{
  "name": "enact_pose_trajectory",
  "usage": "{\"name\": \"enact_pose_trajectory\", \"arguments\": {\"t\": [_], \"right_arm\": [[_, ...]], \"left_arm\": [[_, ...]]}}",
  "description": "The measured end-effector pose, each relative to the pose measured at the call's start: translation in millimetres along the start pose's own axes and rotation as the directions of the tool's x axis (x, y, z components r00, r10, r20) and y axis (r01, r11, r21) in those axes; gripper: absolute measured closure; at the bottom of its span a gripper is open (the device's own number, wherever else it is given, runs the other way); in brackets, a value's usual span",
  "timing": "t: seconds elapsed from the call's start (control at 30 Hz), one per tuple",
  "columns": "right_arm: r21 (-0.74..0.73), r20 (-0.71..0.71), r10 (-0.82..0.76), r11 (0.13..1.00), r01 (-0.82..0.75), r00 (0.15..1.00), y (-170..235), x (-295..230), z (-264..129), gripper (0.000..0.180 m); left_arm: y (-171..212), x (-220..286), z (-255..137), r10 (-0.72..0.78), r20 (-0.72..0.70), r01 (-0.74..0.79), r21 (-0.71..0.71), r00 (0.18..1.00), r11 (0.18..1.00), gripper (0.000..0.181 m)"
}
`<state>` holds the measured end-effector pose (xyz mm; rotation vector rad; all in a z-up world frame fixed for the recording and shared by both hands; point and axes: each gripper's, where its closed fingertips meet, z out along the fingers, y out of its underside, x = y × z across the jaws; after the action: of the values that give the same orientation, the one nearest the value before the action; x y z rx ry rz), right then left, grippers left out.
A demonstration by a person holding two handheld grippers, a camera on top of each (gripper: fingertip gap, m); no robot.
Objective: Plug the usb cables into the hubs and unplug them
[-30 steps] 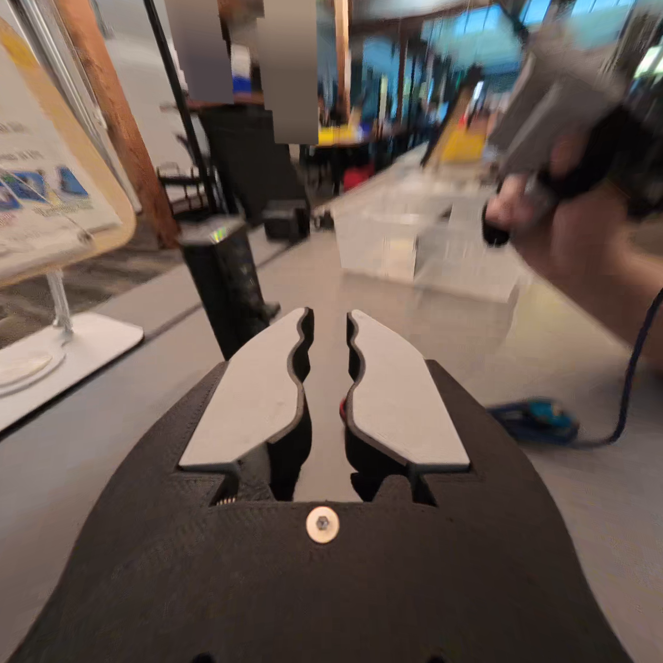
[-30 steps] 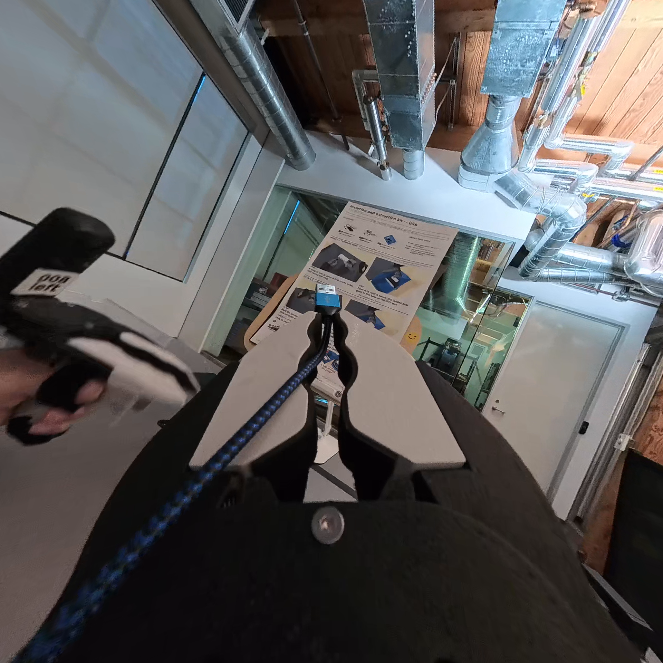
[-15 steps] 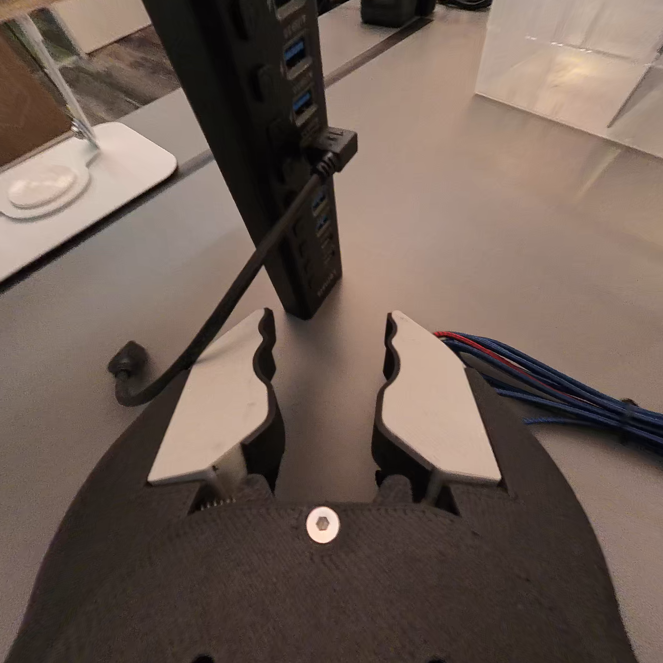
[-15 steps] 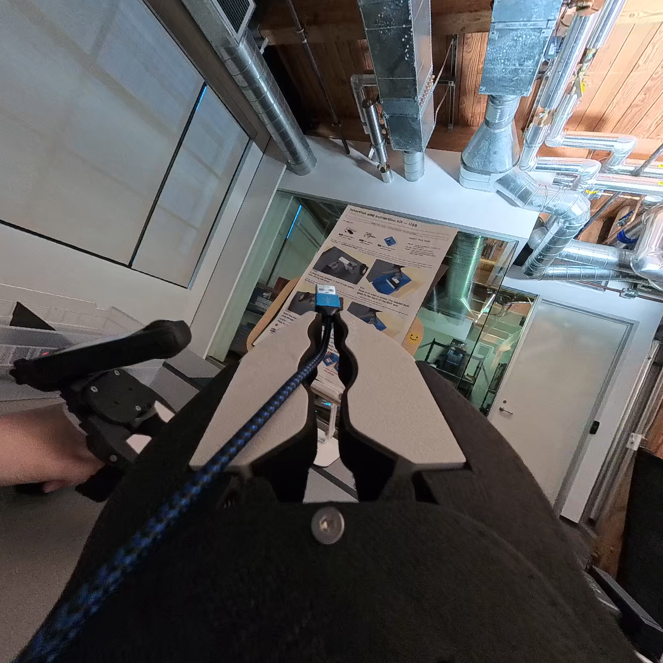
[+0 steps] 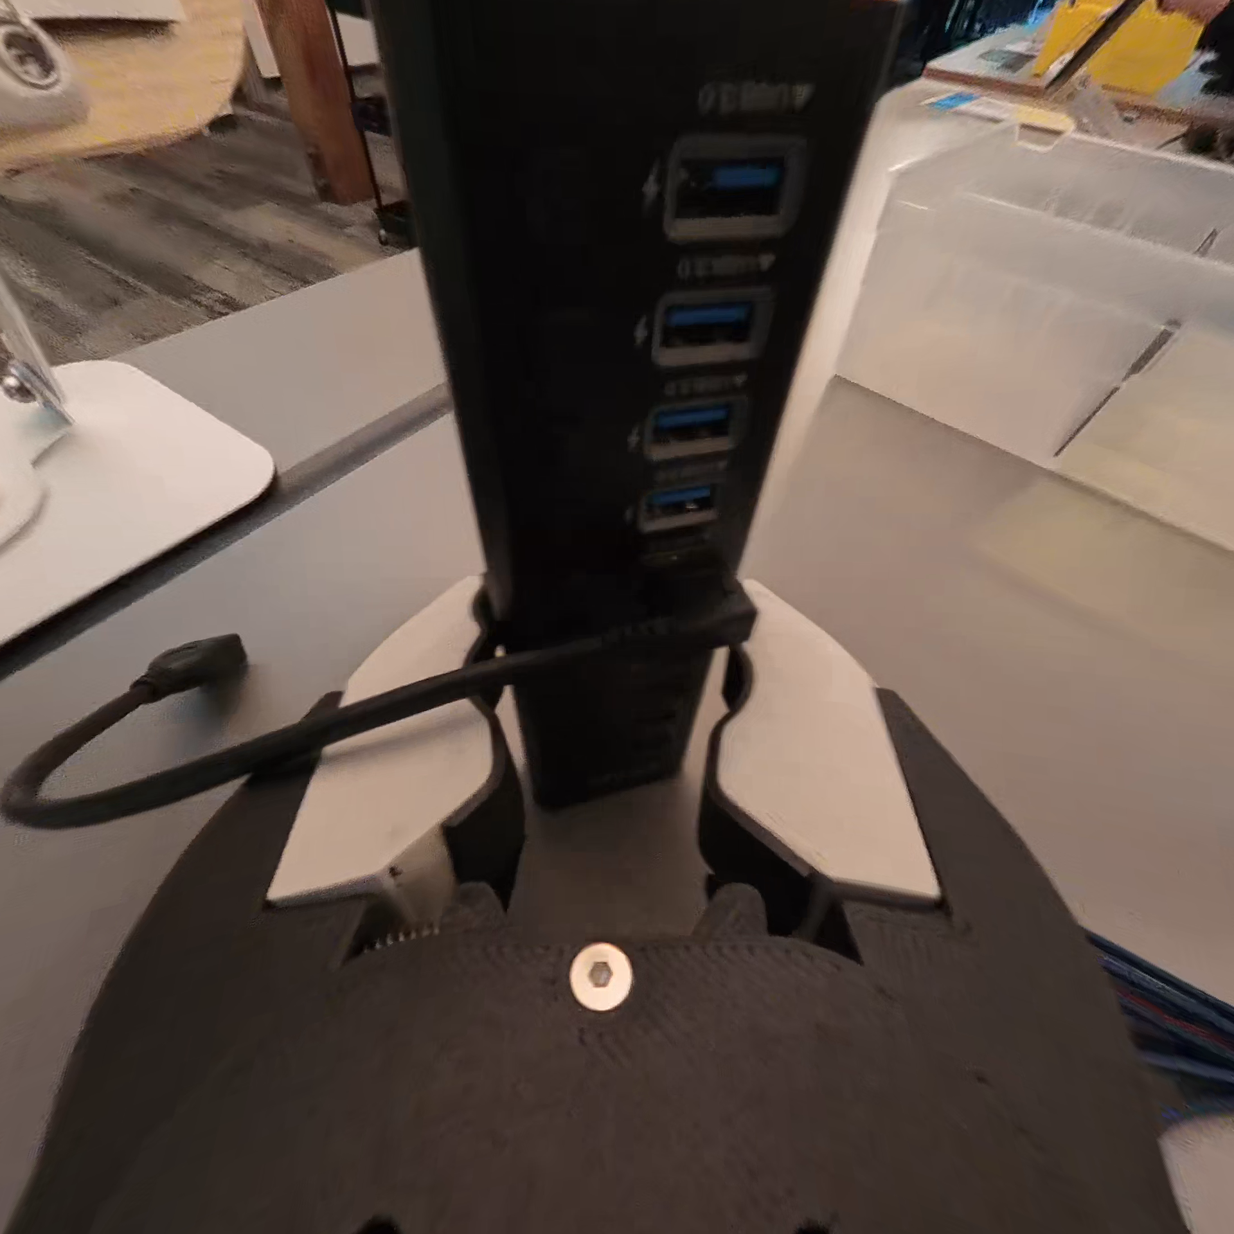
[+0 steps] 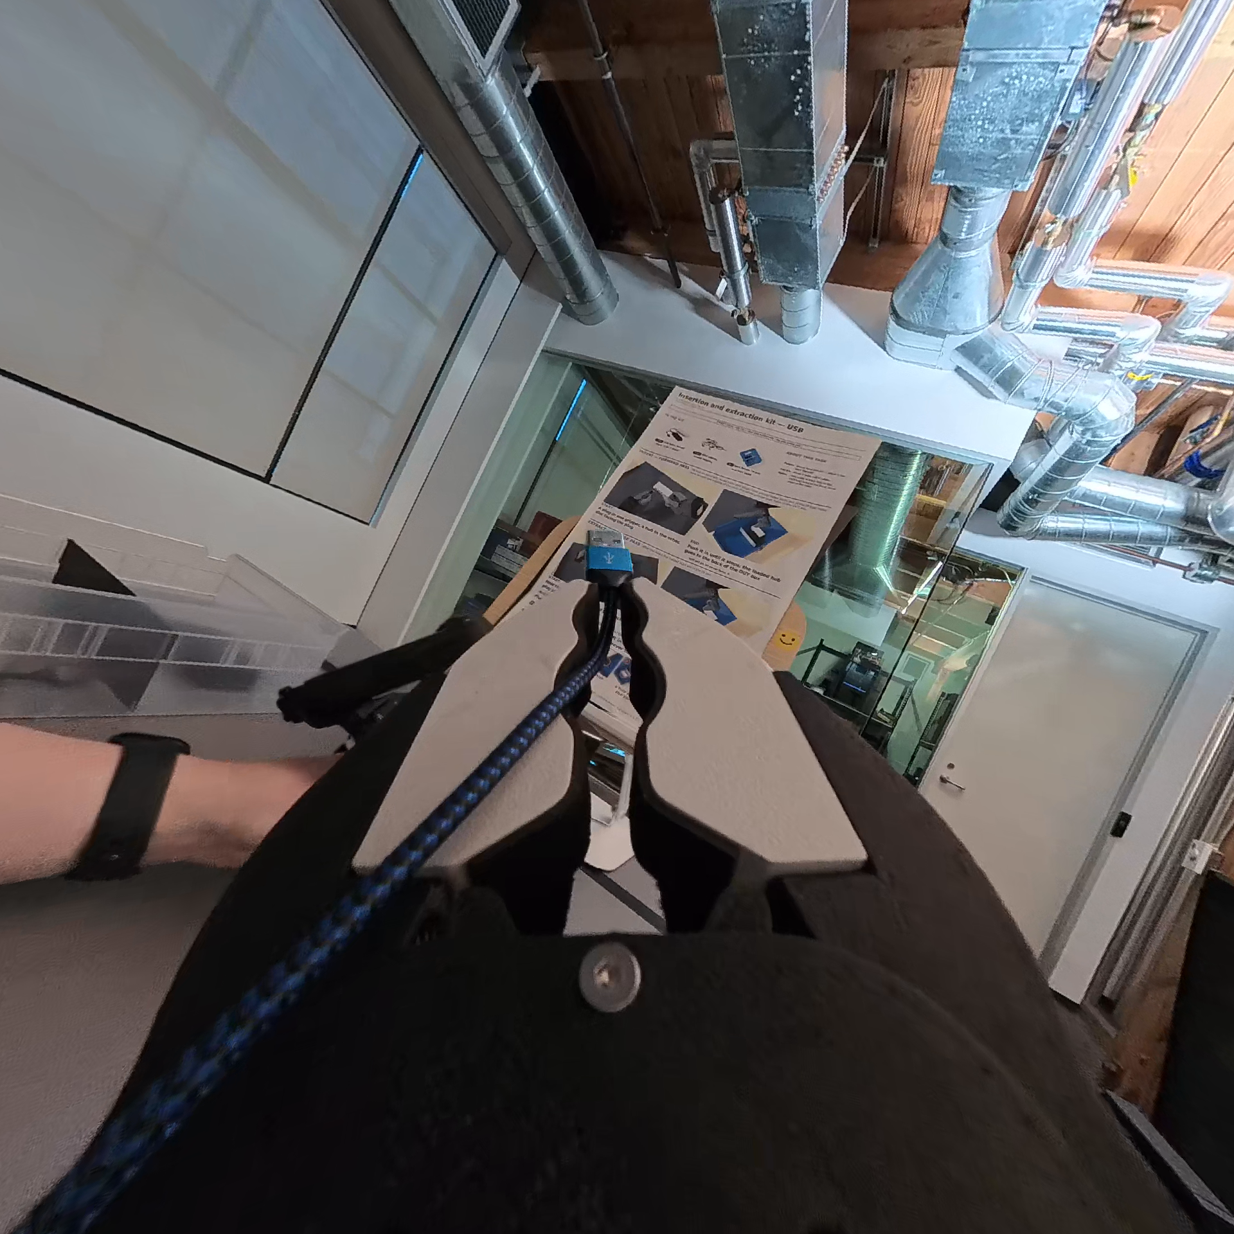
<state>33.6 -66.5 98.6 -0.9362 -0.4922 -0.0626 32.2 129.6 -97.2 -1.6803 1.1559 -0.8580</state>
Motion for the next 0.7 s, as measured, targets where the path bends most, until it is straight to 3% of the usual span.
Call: {"name": "enact_pose_trajectory", "arguments": {"t": [0.13, 0.4, 0.53, 0.7], "right_arm": [[0.004, -0.015, 0.018, 1.000, -0.018, 1.000, 1, 7, -3, 0.173], [-0.102, 0.004, 0.025, 0.994, -0.025, 1.000, 28, 5, 1, 0.173], [-0.160, 0.020, 0.093, 0.983, -0.088, 0.995, 47, -5, 8, 0.173], [-0.202, 0.039, 0.113, 0.974, -0.103, 0.993, 61, -18, 12, 0.173]], "left_arm": [[-4, 16, 13, 0.044, -0.066, -0.044, -0.002, 0.997, 0.999, 0.120], [1, 29, -3, 0.135, 0.088, -0.136, 0.007, 0.987, 0.991, 0.120], [5, 29, -12, 0.054, 0.177, -0.055, 0.001, 0.983, 0.998, 0.120], [10, 29, -18, -0.040, 0.166, 0.040, 0.002, 0.985, 0.999, 0.120]]}}
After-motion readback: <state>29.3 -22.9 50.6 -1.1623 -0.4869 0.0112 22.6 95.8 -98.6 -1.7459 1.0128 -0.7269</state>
